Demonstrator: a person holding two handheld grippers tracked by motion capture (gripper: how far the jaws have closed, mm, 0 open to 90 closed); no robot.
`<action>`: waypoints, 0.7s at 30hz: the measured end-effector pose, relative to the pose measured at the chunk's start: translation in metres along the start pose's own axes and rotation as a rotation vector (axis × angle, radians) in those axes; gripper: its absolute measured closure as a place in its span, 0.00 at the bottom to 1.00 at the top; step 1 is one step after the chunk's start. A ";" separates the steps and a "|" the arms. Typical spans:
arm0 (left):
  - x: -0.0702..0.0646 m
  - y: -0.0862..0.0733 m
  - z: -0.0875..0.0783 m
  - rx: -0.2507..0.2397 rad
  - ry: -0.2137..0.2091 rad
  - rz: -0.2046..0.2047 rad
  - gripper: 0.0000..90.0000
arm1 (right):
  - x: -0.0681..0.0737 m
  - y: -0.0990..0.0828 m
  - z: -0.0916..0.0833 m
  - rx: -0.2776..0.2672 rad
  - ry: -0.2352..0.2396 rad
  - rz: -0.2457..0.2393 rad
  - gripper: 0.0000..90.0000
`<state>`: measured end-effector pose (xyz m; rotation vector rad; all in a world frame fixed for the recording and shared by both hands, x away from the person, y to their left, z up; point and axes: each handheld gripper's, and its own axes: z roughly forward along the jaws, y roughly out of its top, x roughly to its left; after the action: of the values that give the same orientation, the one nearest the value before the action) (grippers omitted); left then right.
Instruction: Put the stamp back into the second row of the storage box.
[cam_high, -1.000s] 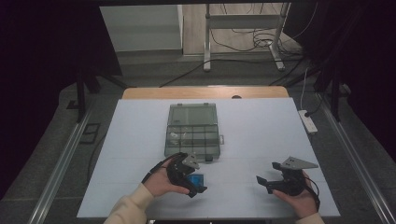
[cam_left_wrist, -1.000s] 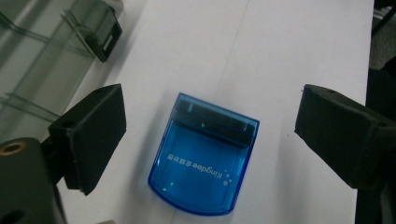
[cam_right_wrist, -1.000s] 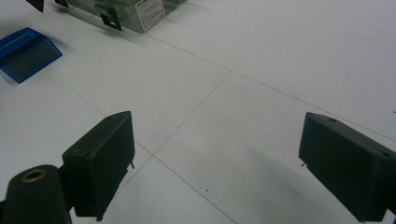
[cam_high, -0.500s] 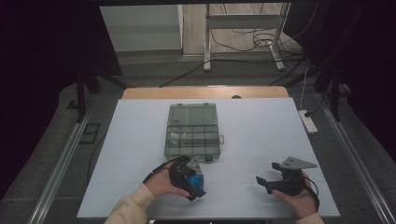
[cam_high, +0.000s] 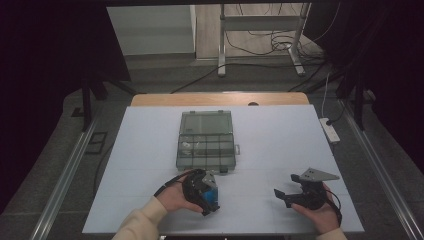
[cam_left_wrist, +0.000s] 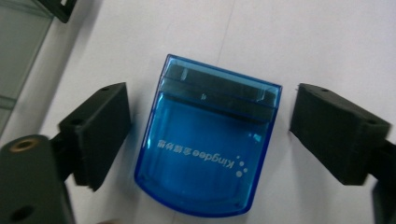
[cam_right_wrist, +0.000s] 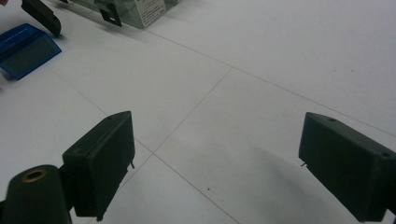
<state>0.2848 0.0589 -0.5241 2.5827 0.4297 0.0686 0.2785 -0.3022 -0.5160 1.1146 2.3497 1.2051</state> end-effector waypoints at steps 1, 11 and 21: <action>0.000 0.000 0.000 -0.002 0.002 0.005 0.20 | 0.000 0.000 0.000 0.000 0.000 0.000 0.12; -0.004 -0.001 -0.005 -0.018 -0.012 0.057 0.45 | 0.000 0.000 -0.001 -0.001 0.002 -0.001 0.12; -0.002 -0.002 -0.009 -0.035 0.004 0.039 0.45 | 0.000 0.000 -0.001 -0.002 -0.001 -0.001 0.12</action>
<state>0.2808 0.0639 -0.5174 2.5572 0.3765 0.0936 0.2781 -0.3031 -0.5152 1.1130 2.3476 1.2051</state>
